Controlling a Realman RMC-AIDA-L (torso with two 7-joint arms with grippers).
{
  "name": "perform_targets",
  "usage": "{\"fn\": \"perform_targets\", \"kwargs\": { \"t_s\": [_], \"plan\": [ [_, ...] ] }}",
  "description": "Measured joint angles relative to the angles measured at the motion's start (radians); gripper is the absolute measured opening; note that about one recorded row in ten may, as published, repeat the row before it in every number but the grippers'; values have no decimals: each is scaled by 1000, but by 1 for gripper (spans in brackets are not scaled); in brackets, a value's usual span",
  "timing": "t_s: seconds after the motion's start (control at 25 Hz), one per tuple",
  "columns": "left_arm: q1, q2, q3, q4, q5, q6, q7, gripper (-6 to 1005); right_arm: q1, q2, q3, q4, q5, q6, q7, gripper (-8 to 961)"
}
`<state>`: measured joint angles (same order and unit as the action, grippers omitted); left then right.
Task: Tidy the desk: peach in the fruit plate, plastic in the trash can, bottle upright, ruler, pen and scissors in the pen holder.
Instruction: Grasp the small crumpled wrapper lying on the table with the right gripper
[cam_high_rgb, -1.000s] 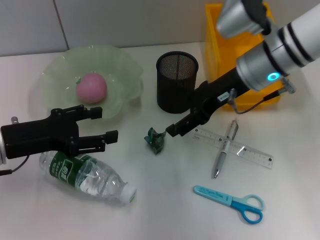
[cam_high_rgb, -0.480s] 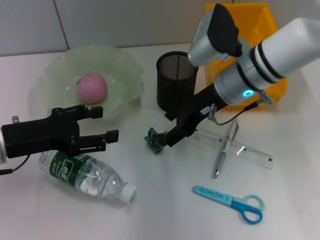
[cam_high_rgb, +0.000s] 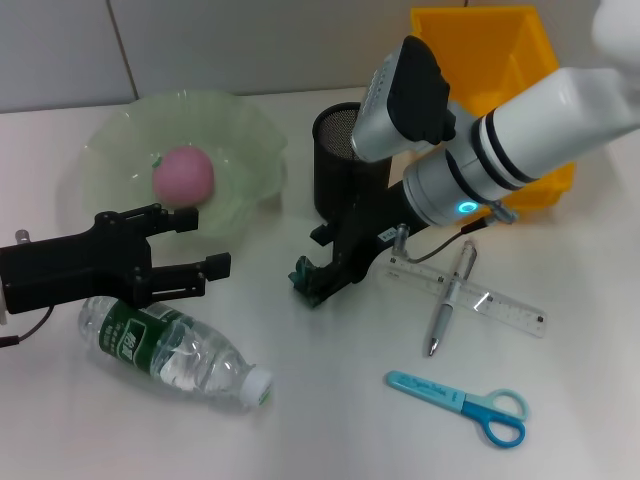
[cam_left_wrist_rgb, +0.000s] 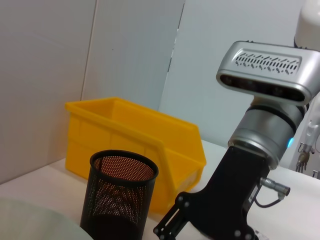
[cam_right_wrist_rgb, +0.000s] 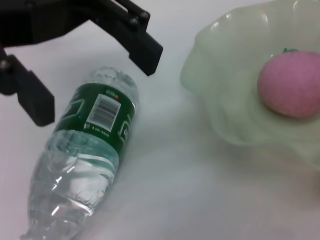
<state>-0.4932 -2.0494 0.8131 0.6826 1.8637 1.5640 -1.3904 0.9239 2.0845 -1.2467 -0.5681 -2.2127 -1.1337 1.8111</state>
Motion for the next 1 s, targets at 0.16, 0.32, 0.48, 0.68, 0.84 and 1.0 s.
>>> {"fn": "perform_targets", "kwargs": {
  "t_s": [0.16,0.32,0.48,0.68,0.84,1.0],
  "plan": [
    [0,0,0,0,0,0,0,822,5,2,-14,28,28,22,-27,796],
    [-1,1,0,0,0,-1,1,821,10,2,-21,55,42,44,-48,796],
    [-1,2,0,0,0,-2,1,821,12,3,-38,73,55,70,-57,796],
    [-2,2,0,0,0,-5,1,821,16,3,-40,98,78,80,-83,795],
    [-3,2,0,0,0,-5,1,820,26,4,-40,124,94,96,-102,795],
    [-3,2,0,0,0,-5,1,820,25,4,-40,127,95,112,-102,762]
  ]
}}
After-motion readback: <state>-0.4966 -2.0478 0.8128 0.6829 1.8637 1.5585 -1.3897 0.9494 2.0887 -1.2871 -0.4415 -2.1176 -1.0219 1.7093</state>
